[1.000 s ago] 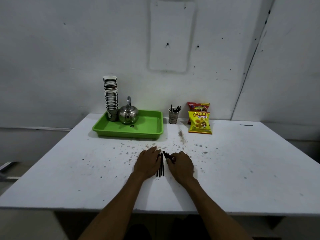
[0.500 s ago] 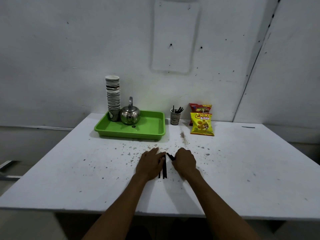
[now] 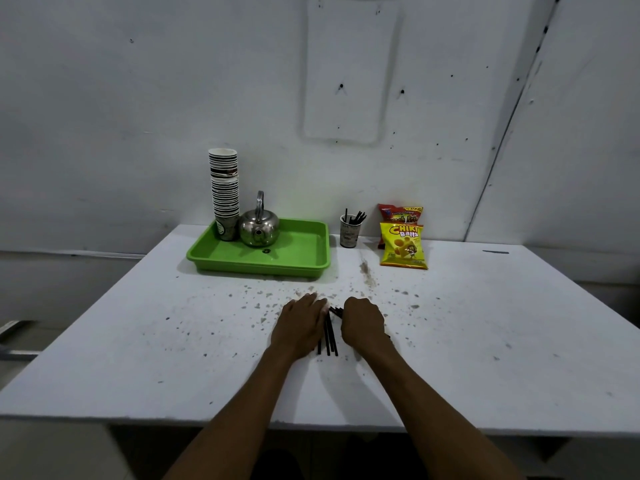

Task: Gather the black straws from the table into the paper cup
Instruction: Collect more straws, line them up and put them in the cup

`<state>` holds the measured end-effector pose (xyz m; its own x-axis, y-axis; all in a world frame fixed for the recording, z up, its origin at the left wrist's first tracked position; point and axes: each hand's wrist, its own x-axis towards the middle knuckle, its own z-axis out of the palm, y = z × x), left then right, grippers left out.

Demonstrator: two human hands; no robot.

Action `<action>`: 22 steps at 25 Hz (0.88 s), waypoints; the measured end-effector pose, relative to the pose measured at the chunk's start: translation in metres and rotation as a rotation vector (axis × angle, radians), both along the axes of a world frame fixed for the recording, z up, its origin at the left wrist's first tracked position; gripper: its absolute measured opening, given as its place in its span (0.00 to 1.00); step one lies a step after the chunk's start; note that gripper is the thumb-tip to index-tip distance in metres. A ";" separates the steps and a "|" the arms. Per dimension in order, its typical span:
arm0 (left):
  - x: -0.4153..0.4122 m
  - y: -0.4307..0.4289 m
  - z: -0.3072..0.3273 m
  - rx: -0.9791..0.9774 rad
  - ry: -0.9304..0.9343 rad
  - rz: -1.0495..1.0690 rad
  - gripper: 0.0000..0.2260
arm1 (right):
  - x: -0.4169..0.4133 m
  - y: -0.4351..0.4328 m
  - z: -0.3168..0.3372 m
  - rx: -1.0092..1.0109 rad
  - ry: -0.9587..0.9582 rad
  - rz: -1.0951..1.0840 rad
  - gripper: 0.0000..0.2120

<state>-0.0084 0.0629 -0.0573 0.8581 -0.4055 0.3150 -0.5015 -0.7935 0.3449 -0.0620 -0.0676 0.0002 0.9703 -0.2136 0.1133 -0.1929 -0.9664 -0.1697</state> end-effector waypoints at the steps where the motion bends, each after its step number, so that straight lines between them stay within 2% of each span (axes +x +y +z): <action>1: 0.000 0.000 0.000 0.001 -0.008 0.001 0.19 | 0.002 -0.002 0.001 0.000 0.014 -0.010 0.09; 3: -0.002 0.001 0.001 0.002 -0.023 0.006 0.19 | 0.007 -0.008 0.004 0.046 0.031 -0.031 0.10; 5: -0.003 0.001 0.003 -0.001 -0.030 0.007 0.19 | 0.016 -0.018 0.004 0.178 0.027 -0.067 0.11; 7: -0.004 0.000 0.004 -0.007 -0.038 0.006 0.19 | 0.026 -0.030 -0.002 0.439 -0.030 -0.098 0.11; 10: -0.004 0.001 0.002 -0.007 -0.059 0.007 0.21 | 0.029 -0.038 -0.008 0.914 -0.279 -0.117 0.03; 12: -0.003 0.002 0.001 -0.014 -0.045 0.005 0.20 | 0.027 -0.039 -0.005 1.264 -0.438 -0.127 0.07; 14: -0.001 0.002 -0.001 -0.020 -0.024 0.001 0.20 | 0.022 -0.039 -0.006 1.478 -0.547 -0.101 0.11; 19: -0.001 0.001 -0.002 -0.018 -0.007 -0.001 0.20 | 0.019 -0.038 -0.015 1.362 -0.581 -0.045 0.19; 22: -0.001 0.001 -0.001 -0.027 -0.034 0.009 0.20 | 0.020 -0.042 -0.022 1.047 -0.566 -0.077 0.22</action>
